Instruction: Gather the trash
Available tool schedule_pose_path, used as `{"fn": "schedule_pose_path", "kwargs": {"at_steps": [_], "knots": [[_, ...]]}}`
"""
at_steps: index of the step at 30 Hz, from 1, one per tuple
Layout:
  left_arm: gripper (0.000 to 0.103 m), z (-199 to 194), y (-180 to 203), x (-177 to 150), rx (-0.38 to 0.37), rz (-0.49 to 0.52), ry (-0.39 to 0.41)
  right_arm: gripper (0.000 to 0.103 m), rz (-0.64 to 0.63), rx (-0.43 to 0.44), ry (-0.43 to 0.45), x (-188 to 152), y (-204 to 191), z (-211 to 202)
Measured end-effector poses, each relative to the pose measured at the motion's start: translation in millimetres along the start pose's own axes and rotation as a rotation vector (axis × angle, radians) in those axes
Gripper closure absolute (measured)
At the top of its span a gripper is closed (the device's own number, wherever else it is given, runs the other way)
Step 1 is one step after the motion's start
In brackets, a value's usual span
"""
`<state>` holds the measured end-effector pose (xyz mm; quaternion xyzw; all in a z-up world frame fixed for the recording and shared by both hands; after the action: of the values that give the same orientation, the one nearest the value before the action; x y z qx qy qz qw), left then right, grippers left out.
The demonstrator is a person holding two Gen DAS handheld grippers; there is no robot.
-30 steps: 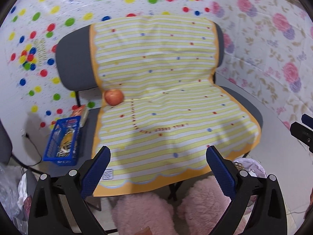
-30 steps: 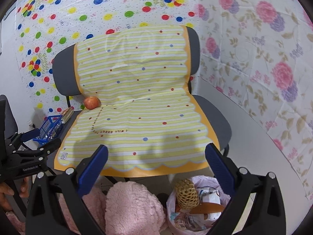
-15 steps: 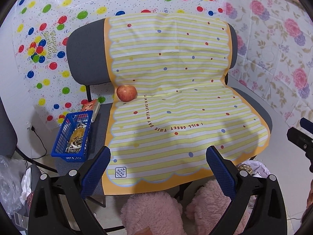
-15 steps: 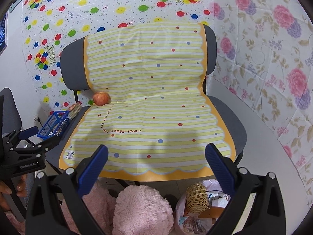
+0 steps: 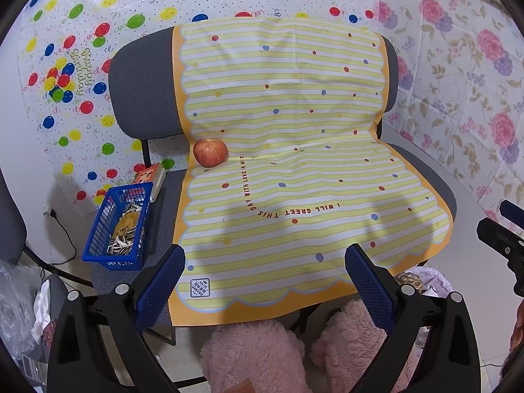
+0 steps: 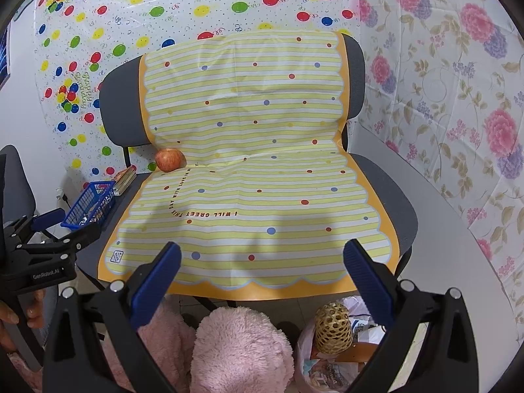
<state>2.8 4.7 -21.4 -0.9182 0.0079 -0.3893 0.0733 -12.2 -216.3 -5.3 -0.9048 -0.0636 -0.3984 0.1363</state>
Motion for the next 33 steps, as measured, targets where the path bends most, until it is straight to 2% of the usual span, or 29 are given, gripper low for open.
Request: {"fn": "schedule_pose_path", "kwargs": {"at_steps": [33], "knots": [[0.006,-1.8,0.6,-0.2,0.0,-0.003,0.0,0.006,0.0,-0.01,0.011,-0.4,2.2,-5.4]]}}
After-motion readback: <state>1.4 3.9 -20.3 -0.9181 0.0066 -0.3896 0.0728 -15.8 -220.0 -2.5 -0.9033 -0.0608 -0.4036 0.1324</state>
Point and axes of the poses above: each gripper's, at about its wrist camera, not at the fingertips, and z roughly the way its jaws point, y to its right, x to its top, the point moved 4 cm from there along z, roughly the way its jaws point, and after that the axes turned 10 degrees about x, right-handed, at the moved point
